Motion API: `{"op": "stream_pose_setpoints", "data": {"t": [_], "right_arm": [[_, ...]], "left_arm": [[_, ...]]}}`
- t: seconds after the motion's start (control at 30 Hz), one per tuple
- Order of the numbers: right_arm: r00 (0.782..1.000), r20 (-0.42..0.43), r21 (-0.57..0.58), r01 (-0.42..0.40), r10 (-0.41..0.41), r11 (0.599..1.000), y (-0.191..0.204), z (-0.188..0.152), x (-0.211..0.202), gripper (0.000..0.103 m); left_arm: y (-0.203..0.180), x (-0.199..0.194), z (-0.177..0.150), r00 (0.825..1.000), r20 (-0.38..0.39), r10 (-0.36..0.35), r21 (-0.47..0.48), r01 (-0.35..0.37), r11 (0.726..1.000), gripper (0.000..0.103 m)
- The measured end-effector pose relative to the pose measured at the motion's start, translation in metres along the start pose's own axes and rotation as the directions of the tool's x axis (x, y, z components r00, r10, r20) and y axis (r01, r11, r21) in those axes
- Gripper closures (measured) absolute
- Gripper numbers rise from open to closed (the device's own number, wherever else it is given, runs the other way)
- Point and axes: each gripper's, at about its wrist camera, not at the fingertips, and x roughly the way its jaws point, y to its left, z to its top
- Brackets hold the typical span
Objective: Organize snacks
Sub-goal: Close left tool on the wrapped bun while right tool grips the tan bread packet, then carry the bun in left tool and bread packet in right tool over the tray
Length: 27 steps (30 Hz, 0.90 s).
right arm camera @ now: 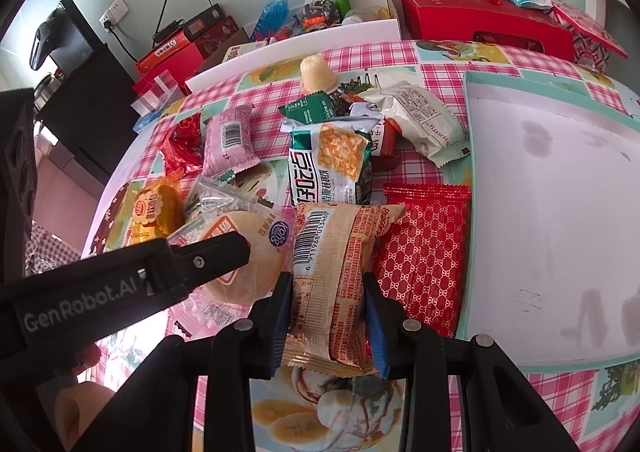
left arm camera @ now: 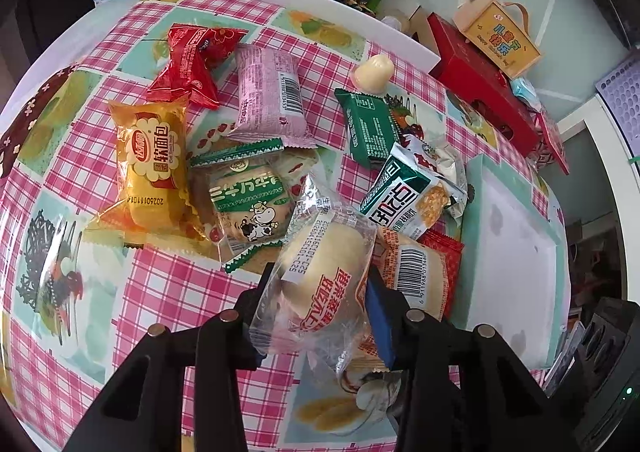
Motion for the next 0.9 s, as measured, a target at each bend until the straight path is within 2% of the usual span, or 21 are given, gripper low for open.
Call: {"op": "stream_pose_setpoints", "data": {"t": [0.4, 0.6, 0.73, 0.9], "right_arm": [[0.997, 0.077, 0.01, -0.018, 0.017, 1.0, -0.005, 0.008, -0.028, 0.067], [0.991, 0.132, 0.041, 0.018, -0.024, 0.999, -0.024, 0.014, -0.049, 0.067], [0.982, 0.179, 0.104, 0.043, -0.062, 0.994, -0.051, 0.019, -0.065, 0.067], [0.962, 0.203, 0.203, 0.139, -0.18, 0.969, -0.093, 0.025, -0.078, 0.067]], "left_arm": [[-0.014, -0.031, 0.002, 0.994, 0.107, -0.039, 0.062, 0.032, 0.998, 0.06], [-0.034, -0.041, 0.0, 0.985, 0.151, -0.077, 0.126, 0.058, 0.99, 0.06], [-0.052, -0.037, 0.0, 0.983, 0.129, -0.134, 0.158, 0.113, 0.981, 0.06], [-0.084, -0.025, 0.004, 0.98, 0.103, -0.17, 0.213, 0.145, 0.966, 0.06]]}}
